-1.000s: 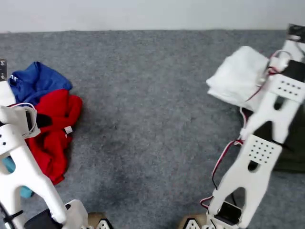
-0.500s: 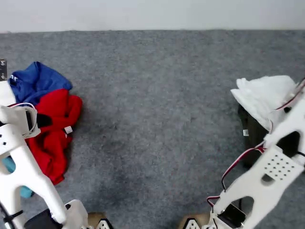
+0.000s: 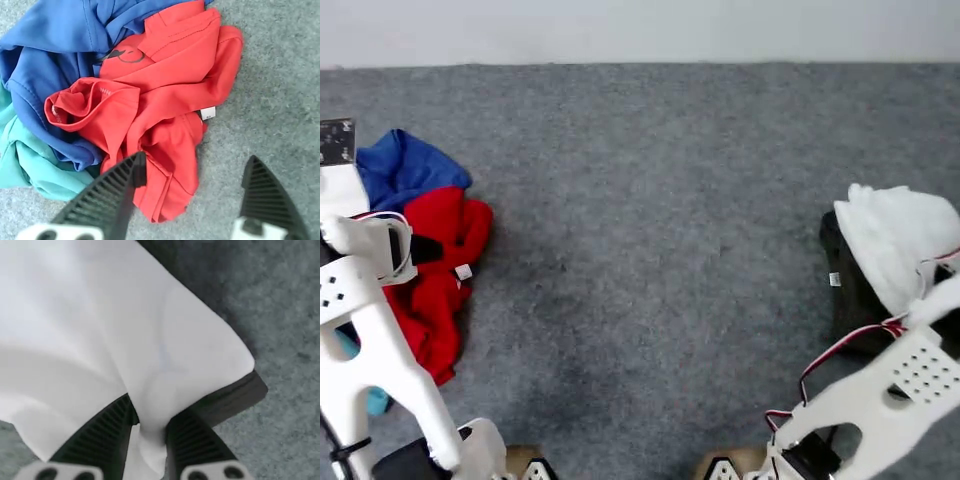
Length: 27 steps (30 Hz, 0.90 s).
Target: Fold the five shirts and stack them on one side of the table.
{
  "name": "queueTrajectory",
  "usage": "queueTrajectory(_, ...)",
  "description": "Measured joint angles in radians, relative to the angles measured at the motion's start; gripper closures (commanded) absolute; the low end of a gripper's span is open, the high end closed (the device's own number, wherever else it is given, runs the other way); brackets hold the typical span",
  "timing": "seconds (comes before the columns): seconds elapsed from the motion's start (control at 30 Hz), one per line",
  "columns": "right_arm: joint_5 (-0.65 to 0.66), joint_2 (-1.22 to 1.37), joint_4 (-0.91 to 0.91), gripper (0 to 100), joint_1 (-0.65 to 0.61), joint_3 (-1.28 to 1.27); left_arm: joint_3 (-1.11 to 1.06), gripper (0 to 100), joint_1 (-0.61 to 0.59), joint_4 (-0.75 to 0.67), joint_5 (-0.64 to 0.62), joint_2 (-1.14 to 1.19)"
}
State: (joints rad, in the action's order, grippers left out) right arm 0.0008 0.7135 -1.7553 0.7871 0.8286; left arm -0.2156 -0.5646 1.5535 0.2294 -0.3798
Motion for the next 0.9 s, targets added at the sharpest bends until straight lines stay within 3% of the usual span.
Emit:
queueTrajectory(0.4, 0.003, -0.003, 0.0, 97.6, 0.006, -0.137, 0.0, 69, 0.0, 0.021, 0.0, 0.0)
queueTrajectory(0.6, 0.0, -0.003, 0.0, 84.1, 0.029, -0.215, 0.0, 69, 0.0, 0.021, 0.0, 0.0)
queueTrajectory(0.7, 0.0, -0.012, 0.0, 81.9, 0.064, -0.244, 0.0, 69, 0.0, 0.021, 0.0, 0.0)
queueTrajectory(0.9, 0.12, -0.109, 0.0, 81.8, 0.123, -0.31, 0.0, 69, 0.0, 0.021, 0.0, 0.0)
